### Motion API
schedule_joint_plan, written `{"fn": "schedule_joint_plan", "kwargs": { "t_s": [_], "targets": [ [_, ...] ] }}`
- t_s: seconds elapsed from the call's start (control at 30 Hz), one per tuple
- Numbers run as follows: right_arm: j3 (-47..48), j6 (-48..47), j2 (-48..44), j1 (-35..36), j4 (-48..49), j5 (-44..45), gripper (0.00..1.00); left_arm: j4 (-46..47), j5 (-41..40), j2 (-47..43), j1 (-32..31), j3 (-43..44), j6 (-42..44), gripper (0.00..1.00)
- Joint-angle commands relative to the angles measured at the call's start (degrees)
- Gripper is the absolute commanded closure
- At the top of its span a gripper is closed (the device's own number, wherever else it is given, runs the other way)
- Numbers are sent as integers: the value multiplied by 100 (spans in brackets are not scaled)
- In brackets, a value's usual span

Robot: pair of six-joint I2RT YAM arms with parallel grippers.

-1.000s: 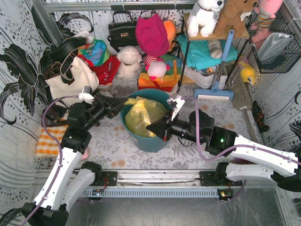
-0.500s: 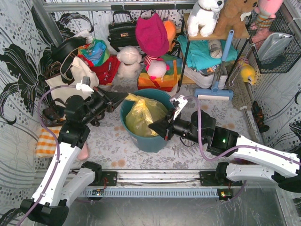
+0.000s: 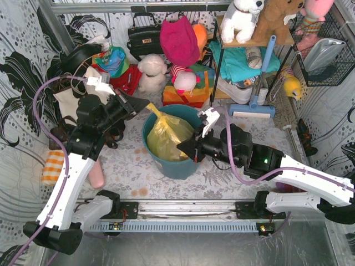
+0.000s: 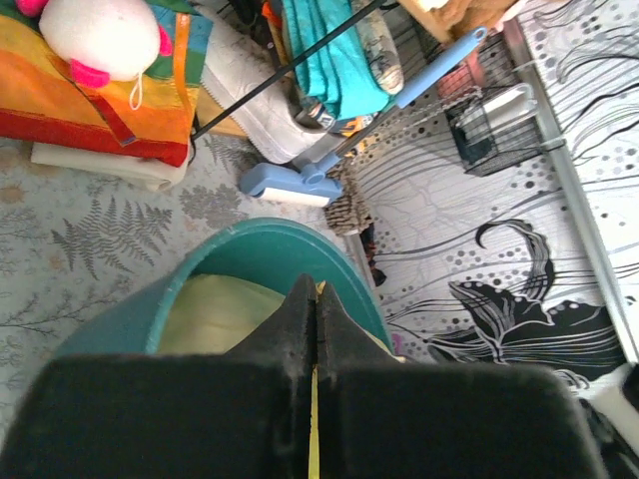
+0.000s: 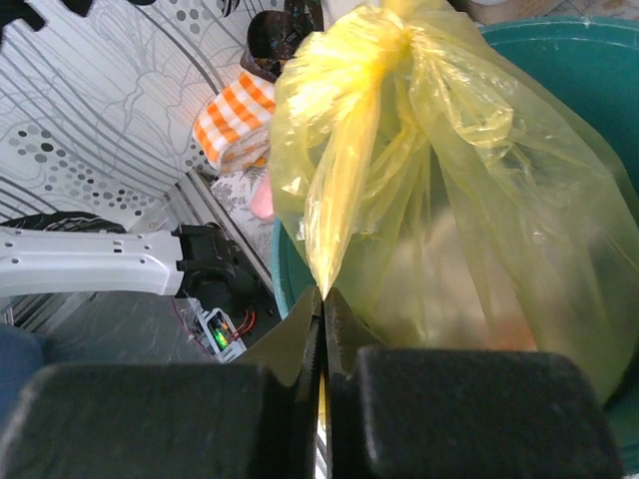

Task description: Tie the trash bag

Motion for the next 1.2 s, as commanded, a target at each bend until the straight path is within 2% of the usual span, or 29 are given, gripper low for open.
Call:
{"fn": "schedule_joint_plan", "kwargs": {
  "t_s": [0.0,0.17,0.27,0.4,0.57,0.67,0.83,1.03,1.17],
  "targets": [
    [261,-143,12,23,-294,-299,100,509,83,310,25,172,581,100],
    [102,-475,-26,28,84,-745,100,710,194,550,24,445,869,100],
    [-169,-1029,-122,23,620,-811,100,890,246,682,25,554,982,100],
    [-291,-2495,-50,23,1041,-1381,100,1064,375,847,24,632,1066,100],
    [-827,-4463,-217,16,1875,-2722,100,1247,456,1081,25,600,1173,100],
    [-620,-5116,-115,-59,1593,-3545,100,1343,445,1286,23,659,1318,100],
    [-1,-5533,205,-302,557,-4888,100,1638,655,1743,-32,911,1302,100],
    [136,-5725,76,-330,192,-4736,100,1773,782,2026,-165,1175,1369,100],
    [18,-5974,-44,-330,298,-3911,100,1875,996,2094,-273,1212,1376,100]
  ]
}}
